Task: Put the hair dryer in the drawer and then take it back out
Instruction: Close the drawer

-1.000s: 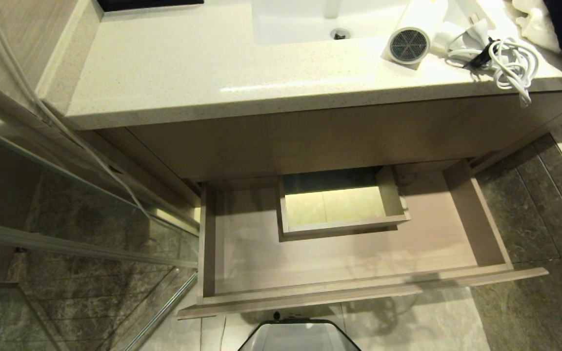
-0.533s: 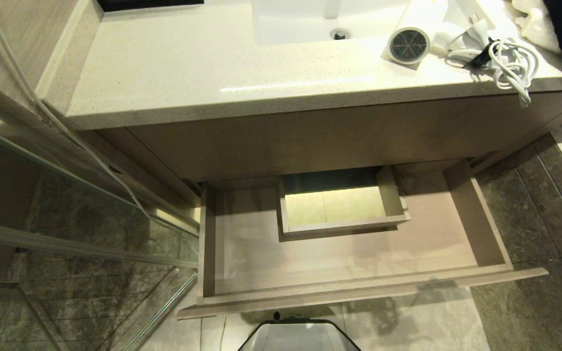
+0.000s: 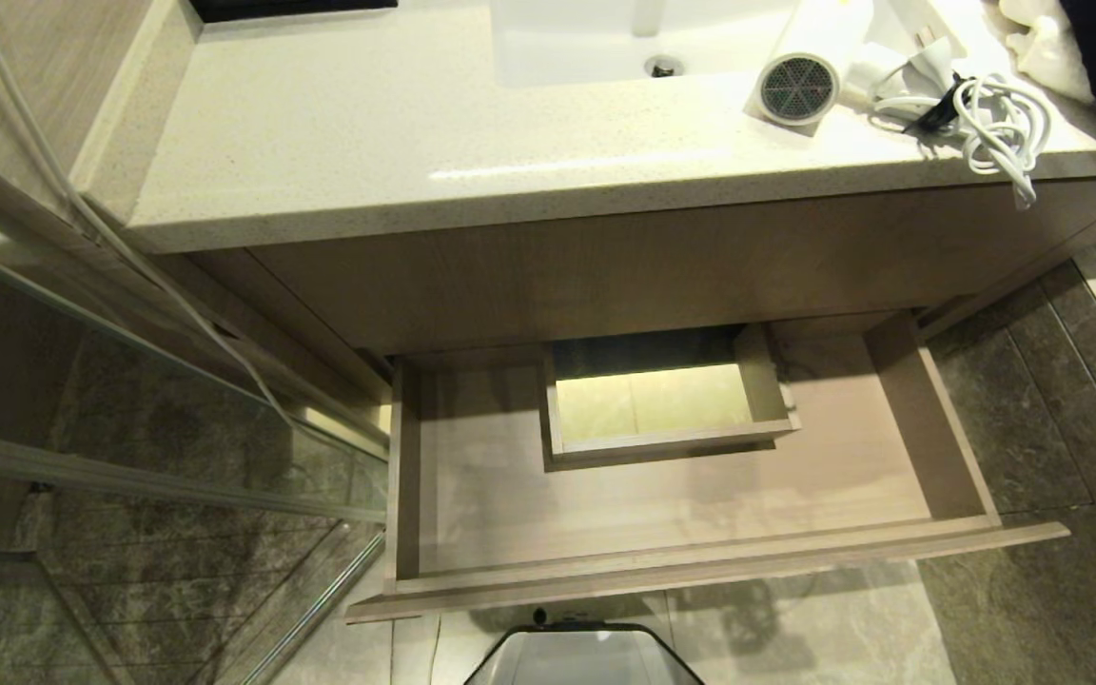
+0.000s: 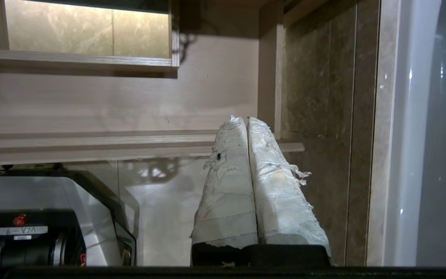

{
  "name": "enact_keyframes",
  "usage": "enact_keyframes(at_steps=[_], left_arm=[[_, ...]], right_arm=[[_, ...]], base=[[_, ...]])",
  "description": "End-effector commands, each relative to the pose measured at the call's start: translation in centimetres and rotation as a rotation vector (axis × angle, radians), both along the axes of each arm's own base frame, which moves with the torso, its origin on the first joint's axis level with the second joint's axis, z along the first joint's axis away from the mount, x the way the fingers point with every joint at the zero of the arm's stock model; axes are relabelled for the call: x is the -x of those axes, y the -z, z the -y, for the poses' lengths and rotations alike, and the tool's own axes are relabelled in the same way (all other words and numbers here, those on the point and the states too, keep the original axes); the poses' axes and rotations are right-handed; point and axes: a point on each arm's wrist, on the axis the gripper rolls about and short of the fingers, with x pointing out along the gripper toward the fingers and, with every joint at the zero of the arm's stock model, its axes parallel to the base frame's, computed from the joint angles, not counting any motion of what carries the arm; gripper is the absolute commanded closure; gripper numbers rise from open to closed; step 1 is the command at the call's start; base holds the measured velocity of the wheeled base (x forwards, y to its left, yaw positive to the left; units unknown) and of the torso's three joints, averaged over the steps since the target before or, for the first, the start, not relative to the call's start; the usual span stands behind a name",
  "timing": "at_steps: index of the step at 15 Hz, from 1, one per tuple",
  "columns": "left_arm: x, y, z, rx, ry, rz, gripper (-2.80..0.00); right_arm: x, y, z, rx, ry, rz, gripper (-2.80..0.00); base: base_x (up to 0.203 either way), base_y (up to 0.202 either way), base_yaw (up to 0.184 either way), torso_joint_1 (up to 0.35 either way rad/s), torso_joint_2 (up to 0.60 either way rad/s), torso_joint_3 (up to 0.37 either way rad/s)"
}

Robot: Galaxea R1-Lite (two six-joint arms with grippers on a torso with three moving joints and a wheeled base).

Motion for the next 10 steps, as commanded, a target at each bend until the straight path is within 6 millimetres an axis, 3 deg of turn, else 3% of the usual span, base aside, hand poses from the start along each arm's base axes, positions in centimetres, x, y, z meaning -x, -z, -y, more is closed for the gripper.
enact_keyframes(at_steps=[1, 10], left_arm=[[-0.01, 0.04, 0.00, 0.000, 0.000, -0.001, 0.00], [-0.01, 0.04, 0.00, 0.000, 0.000, -0.001, 0.00]], right_arm=[[-0.07, 0.63, 0.00, -0.002, -0.002, -0.023, 0.00], [-0.26, 1.30, 0.00, 0.001, -0.007, -0.025, 0.00]], base=[[0.000, 0.000, 0.000, 0.000, 0.00, 0.000], [0.000, 0.000, 0.000, -0.194, 0.39, 0.191]])
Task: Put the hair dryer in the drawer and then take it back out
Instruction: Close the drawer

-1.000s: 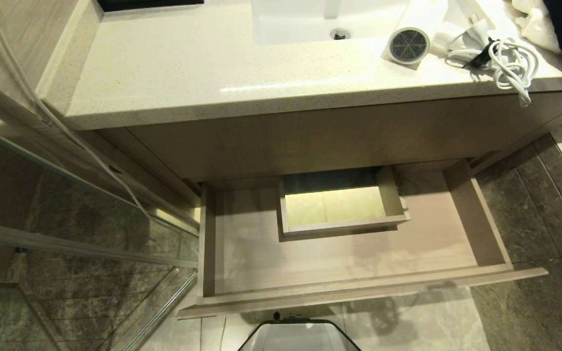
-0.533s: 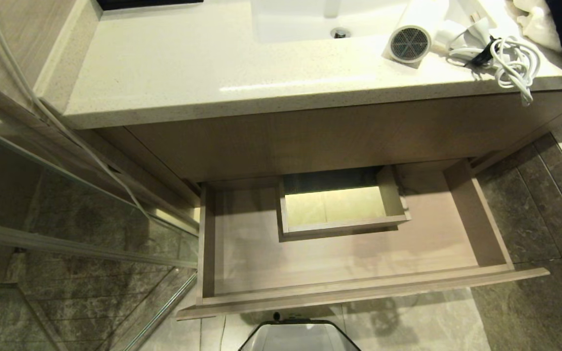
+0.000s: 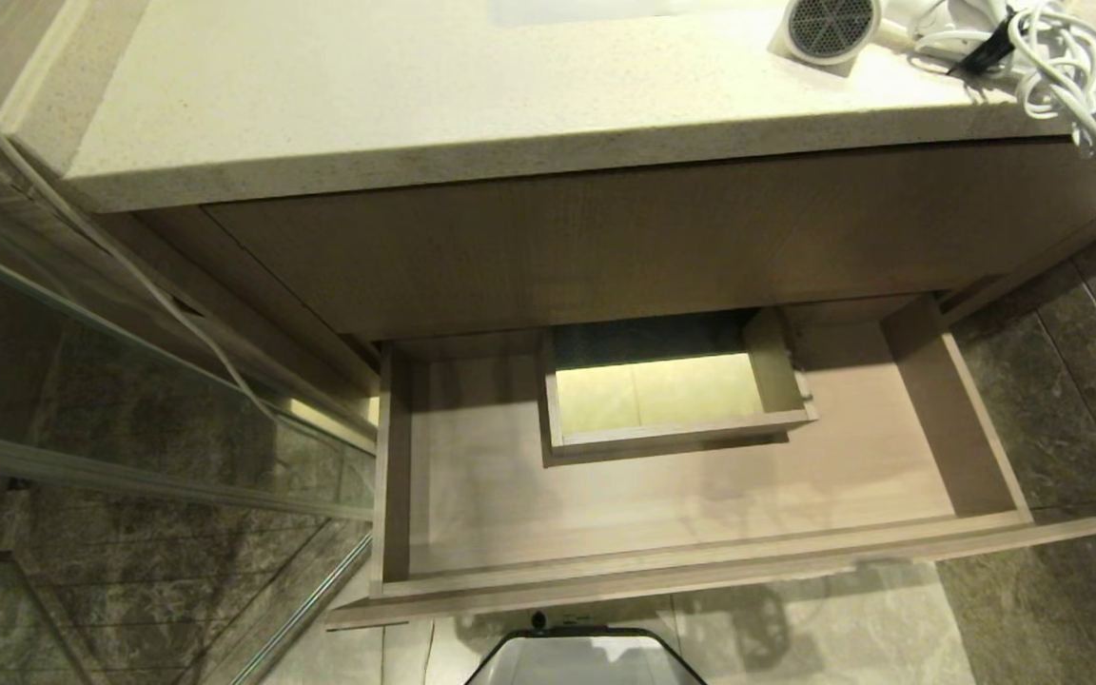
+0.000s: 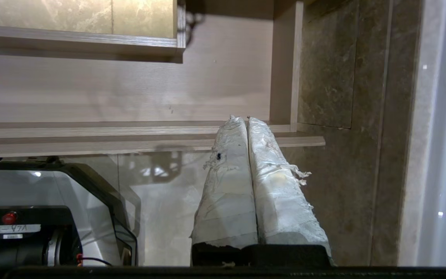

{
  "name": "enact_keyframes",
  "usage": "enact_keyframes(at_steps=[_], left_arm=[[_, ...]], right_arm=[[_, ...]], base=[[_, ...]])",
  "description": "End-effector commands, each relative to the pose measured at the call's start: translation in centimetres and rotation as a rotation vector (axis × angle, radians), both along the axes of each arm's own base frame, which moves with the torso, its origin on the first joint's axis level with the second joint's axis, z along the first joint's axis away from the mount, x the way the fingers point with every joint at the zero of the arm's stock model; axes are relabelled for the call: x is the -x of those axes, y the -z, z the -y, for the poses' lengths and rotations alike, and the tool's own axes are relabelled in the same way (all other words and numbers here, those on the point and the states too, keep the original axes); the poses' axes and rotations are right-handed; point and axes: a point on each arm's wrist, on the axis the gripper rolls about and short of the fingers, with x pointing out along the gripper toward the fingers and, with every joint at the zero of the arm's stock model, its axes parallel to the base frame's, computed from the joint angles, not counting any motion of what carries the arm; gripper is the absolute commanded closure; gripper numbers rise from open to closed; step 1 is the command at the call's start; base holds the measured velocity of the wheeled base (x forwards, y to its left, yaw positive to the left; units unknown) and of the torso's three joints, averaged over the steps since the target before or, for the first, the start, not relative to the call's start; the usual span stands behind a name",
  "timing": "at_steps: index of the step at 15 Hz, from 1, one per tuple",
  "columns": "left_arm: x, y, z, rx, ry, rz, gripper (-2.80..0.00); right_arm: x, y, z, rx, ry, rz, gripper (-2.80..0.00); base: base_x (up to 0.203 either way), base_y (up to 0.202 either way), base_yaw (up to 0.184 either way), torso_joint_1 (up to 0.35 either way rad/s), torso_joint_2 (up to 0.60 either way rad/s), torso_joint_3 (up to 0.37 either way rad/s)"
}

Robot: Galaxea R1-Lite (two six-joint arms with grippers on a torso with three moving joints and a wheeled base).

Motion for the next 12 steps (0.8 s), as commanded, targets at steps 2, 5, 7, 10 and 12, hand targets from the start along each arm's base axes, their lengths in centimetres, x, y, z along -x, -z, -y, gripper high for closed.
enact_keyframes(at_steps=[2, 5, 7, 10, 12], left_arm=[[-0.01, 0.05, 0.00, 0.000, 0.000, -0.002, 0.00], [-0.01, 0.05, 0.00, 0.000, 0.000, -0.002, 0.00], [-0.01, 0.05, 0.00, 0.000, 0.000, -0.002, 0.00], [-0.01, 0.05, 0.00, 0.000, 0.000, -0.002, 0.00], [-0.01, 0.05, 0.00, 0.000, 0.000, -0.002, 0.00]], right_arm=[[-0.04, 0.31, 0.01, 0.002, 0.000, -0.001, 0.00], [0.16, 0.60, -0.02, 0.002, 0.000, -0.004, 0.00], [0.21, 0.75, -0.03, 0.003, 0.000, 0.002, 0.00], [0.45, 0.93, -0.06, 0.007, 0.000, 0.023, 0.00], [0.58, 1.04, -0.08, 0.008, 0.000, 0.025, 0.00]], base=[[0.000, 0.000, 0.000, -0.286, 0.56, 0.273], [0.000, 0.000, 0.000, -0.284, 0.54, 0.270], [0.000, 0.000, 0.000, -0.270, 0.53, 0.258], [0.000, 0.000, 0.000, -0.263, 0.52, 0.251], [0.000, 0.000, 0.000, -0.266, 0.50, 0.234]])
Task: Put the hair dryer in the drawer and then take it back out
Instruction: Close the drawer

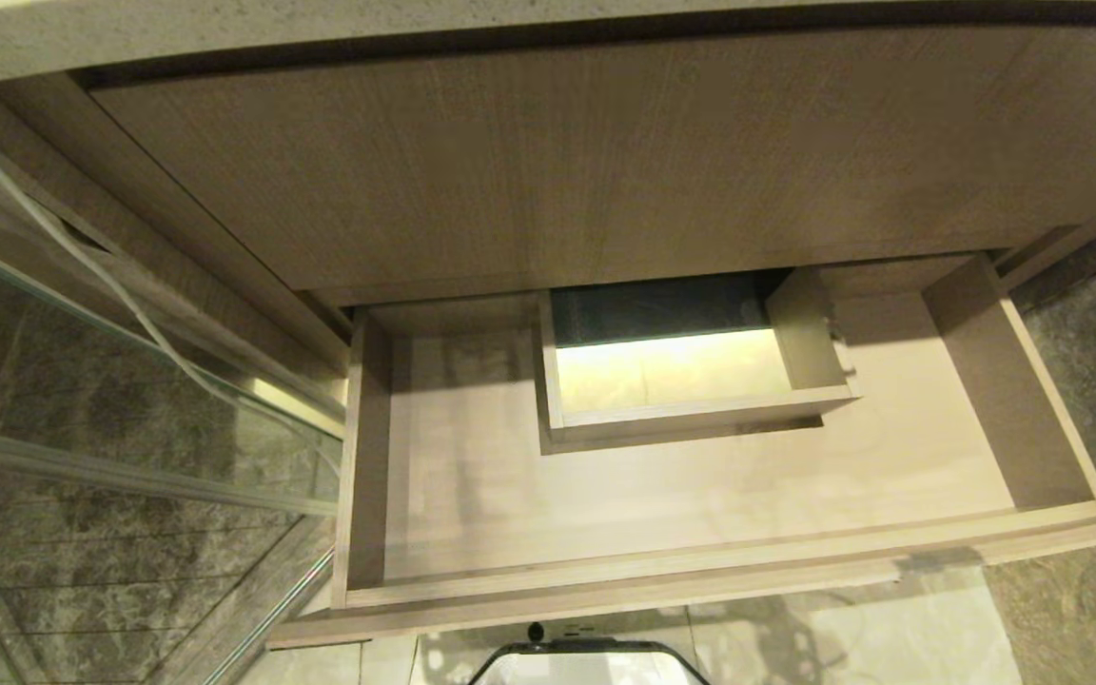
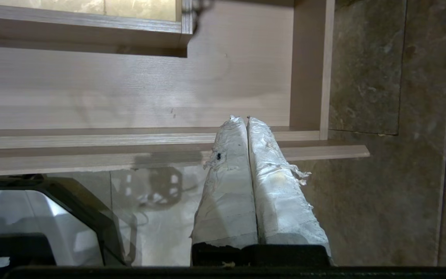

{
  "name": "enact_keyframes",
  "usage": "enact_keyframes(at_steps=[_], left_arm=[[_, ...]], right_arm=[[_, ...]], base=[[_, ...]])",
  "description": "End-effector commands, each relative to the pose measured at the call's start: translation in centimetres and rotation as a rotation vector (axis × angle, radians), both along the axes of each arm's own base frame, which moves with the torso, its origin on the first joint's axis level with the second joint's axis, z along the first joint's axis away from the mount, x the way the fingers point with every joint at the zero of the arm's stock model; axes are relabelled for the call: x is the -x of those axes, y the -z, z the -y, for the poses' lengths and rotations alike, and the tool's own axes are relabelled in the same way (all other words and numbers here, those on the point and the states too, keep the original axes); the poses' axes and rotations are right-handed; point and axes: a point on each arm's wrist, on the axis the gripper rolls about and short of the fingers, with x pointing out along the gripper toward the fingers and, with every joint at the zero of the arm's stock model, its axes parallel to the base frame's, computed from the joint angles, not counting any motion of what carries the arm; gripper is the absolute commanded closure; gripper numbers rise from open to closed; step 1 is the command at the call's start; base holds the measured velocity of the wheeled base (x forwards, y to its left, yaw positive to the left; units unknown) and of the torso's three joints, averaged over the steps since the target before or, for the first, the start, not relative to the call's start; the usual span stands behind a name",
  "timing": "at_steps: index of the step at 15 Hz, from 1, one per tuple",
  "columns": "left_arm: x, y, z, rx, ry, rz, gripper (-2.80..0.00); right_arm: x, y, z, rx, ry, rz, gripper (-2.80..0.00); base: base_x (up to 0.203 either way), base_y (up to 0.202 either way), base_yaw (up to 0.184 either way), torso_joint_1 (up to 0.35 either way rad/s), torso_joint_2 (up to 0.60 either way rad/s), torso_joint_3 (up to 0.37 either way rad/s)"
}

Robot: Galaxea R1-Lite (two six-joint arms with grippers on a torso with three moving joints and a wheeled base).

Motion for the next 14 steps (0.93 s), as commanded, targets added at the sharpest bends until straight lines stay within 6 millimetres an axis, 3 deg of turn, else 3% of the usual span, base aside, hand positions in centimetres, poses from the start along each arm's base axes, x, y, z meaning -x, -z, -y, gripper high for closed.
enact_keyframes(at_steps=[1, 14], left_arm=[[-0.01, 0.04, 0.00, 0.000, 0.000, -0.001, 0.00], [0.00, 0.01, 0.00, 0.000, 0.000, 0.000, 0.00]], right_arm=[[0.18, 0.12, -0.03, 0.003, 0.000, 0.004, 0.00], [0.63, 1.04, -0.08, 0.010, 0.000, 0.025, 0.00]], base=[[0.000, 0.000, 0.000, -0.247, 0.49, 0.237], [0.000, 0.000, 0.000, -0.246, 0.43, 0.186]])
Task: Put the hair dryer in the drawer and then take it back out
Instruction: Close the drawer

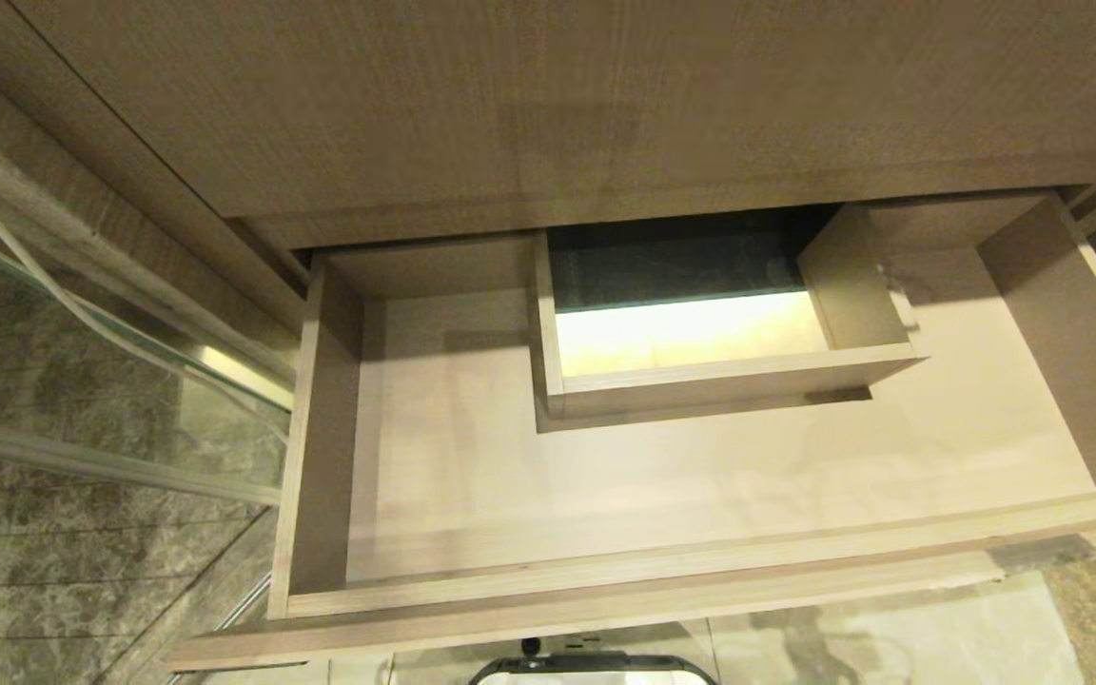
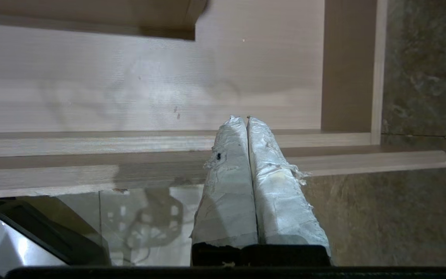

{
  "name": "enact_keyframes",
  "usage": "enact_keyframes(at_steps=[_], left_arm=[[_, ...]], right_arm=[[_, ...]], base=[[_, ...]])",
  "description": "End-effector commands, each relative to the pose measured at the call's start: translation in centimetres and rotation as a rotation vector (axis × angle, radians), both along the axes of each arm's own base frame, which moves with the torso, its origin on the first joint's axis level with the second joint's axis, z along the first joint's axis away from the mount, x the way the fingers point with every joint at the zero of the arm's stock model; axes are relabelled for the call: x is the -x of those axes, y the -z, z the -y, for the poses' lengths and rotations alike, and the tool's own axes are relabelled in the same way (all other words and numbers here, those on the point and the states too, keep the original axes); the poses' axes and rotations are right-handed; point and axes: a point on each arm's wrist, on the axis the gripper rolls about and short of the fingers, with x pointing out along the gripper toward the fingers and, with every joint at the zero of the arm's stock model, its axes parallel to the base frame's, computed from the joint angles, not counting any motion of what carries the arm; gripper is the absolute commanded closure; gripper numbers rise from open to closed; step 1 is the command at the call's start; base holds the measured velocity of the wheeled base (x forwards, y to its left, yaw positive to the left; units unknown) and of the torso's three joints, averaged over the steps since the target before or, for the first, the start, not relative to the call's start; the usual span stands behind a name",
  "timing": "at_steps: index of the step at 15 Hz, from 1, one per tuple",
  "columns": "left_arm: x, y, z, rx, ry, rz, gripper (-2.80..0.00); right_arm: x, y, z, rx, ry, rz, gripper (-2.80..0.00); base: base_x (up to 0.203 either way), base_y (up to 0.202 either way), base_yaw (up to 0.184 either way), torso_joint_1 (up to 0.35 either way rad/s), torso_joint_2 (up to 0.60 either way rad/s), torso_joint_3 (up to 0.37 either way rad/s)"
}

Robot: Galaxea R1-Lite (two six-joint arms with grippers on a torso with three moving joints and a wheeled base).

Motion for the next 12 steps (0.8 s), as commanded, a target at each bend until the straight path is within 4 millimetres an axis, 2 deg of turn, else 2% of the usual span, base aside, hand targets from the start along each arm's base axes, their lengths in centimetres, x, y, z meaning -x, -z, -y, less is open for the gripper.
enact_keyframes(at_steps=[1, 4, 6, 8, 12], left_arm=[[0.0, 0.0, 0.0, 0.000, 0.000, -0.001, 0.00], [0.0, 0.0, 0.0, 0.000, 0.000, -0.001, 0.00], [0.0, 0.0, 0.0, 0.000, 0.000, -0.001, 0.00], [0.0, 0.0, 0.0, 0.000, 0.000, -0.001, 0.00], [0.0, 0.0, 0.0, 0.000, 0.000, -0.001, 0.00]], right_arm=[[0.0, 0.2, 0.0, 0.000, 0.006, -0.018, 0.00], [-0.1, 1.2, 0.4, 0.022, 0.133, -0.071, 0.00], [-0.2, 3.1, 0.7, 0.037, 0.229, -0.179, 0.00], [-0.2, 4.5, 0.9, 0.037, 0.262, -0.276, 0.00], [-1.6, 6.3, 1.1, 0.020, 0.257, -0.434, 0.00]], base=[[0.000, 0.000, 0.000, -0.116, 0.19, 0.123], [0.000, 0.000, 0.000, -0.039, 0.12, 0.042], [0.000, 0.000, 0.000, 0.000, 0.10, 0.041], [0.000, 0.000, 0.000, 0.002, 0.03, 0.041], [0.000, 0.000, 0.000, 0.001, 0.00, 0.017]])
